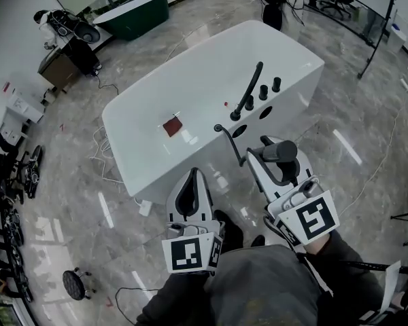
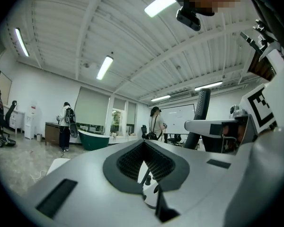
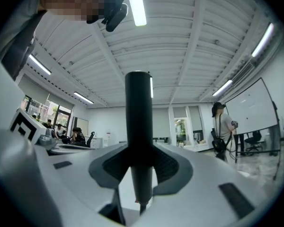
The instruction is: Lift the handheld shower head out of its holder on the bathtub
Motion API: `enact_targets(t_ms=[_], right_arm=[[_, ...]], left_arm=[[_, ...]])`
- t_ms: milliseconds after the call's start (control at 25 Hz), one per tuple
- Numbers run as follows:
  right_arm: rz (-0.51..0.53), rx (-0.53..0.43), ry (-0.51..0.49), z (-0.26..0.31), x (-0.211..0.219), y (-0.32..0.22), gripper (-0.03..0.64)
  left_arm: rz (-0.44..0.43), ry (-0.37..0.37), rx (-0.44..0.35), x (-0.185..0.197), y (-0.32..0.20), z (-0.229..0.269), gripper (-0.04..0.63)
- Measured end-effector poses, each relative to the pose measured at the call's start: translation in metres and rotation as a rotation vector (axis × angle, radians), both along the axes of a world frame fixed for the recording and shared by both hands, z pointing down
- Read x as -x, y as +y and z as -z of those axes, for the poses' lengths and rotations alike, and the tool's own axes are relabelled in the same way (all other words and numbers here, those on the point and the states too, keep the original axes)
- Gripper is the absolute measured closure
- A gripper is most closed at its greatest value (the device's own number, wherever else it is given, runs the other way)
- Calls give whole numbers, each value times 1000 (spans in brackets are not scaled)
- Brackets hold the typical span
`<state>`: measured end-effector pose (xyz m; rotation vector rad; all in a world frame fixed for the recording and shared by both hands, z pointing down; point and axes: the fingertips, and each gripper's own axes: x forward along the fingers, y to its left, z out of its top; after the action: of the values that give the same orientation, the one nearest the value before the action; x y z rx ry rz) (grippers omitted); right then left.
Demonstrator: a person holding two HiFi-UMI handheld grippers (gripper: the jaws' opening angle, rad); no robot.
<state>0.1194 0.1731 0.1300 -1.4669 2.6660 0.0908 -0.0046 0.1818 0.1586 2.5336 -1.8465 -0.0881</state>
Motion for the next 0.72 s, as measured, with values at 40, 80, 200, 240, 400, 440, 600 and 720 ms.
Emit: enact_targets(t_ms=[40, 80, 200, 240, 400, 440, 600, 720], right_arm=[[4, 7, 3, -1, 2, 0, 483], [6, 7, 5, 0, 3, 1, 483], [6, -6, 14, 4, 5, 7, 483], [7, -9, 16, 3, 5, 9, 483], [5, -5, 16, 1, 7, 11, 483], [4, -3, 16, 0, 9, 12, 483], [5, -12, 16, 2, 15, 14, 483], [9, -5, 14, 3, 19, 12, 483]], left_arm=[[-2, 0, -2, 0, 0, 2, 592], [-3, 1, -3, 0, 0, 3, 592], [-8, 1, -6, -3, 3, 5, 592], [-9, 0, -7, -3, 4, 5, 592], [-13, 0, -9, -3, 6, 4, 592], [-14, -1, -10, -2, 7, 4, 592], [-20, -1, -21, 3, 10, 6, 592], [-24, 0, -21, 4, 9, 8, 592]])
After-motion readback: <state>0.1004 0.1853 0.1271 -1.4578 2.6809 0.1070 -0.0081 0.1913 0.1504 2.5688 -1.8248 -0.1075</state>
